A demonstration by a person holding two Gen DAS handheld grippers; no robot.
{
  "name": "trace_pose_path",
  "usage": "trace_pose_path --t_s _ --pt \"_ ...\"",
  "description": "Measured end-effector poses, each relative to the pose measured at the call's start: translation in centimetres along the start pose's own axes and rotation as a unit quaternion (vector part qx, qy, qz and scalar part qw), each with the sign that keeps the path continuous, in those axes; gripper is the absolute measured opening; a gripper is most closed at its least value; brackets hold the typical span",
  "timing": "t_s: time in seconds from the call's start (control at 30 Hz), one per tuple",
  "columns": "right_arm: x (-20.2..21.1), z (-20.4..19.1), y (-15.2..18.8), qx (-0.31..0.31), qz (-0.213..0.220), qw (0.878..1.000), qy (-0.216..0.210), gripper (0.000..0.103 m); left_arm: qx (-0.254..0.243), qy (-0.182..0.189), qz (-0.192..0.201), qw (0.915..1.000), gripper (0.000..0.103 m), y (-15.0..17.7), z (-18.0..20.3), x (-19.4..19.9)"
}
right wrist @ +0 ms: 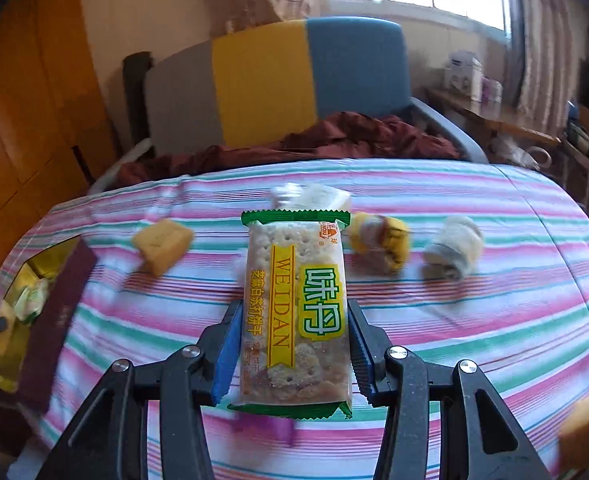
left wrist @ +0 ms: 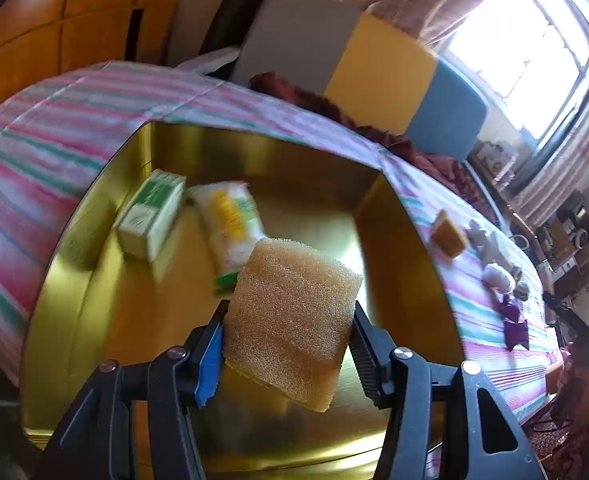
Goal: Organize objects
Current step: 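Carry the sponge into the tray with the left tool while the right tool carries the packet there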
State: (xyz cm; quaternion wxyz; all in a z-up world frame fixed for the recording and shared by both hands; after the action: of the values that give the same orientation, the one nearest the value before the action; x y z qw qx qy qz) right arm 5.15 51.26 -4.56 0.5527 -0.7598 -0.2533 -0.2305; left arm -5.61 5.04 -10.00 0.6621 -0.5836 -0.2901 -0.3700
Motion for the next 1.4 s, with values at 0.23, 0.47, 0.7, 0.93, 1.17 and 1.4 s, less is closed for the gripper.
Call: trace_pose_path --t_s 0.23,0.47,0.7,0.93,1.17,1.4 --pt "-0.3 -9.5 -1.0 0.045 0.01 0.995 -0.085 0.049 -0.017 -0.046 -0.022 0.9986 0.056 -0.1 -2.1 -1.2" --pt "-1.9 -18.4 -0.1 0.082 -0.009 0.983 -0.162 0.049 -0.006 -0.082 -0.042 0.9957 0.058 -0.1 -4.1 -2.1" --pt "-4.5 -24.6 1.3 0.098 -0.041 0.973 -0.203 0.049 -0.008 -0.078 -0.06 0.9951 0.062 0.3 -4.2 -2.1" --pt "-7.0 -29.1 2.3 0.123 -0.077 0.966 -0.213 0.049 -0.013 -0.098 -0.011 0.9951 0.077 -0.7 -4.0 0.3" --pt "-11.3 -32.6 2.4 0.131 -0.118 0.963 -0.206 0.049 0.091 -0.062 0.051 0.9927 0.077 -1.7 -6.5 3.0" --pt "-16.0 -34.5 2.5 0.135 -0.175 0.963 -0.156 0.049 0.104 -0.07 0.068 0.9898 0.077 -1.6 -6.7 3.6"
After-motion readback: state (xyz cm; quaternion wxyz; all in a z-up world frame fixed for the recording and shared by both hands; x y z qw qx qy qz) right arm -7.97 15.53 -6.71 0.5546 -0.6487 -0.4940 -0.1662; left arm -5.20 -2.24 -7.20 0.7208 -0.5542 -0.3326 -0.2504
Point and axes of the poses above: each gripper's, at about its wrist camera, not at the fingertips, and x roughly against the way its jaws point, z to its right, y to its underside, the point moved 4 cm from there along -x, roughly the way its jaws point, and after that the axes turned 14 degrees about -y, right-handed, at the moved point
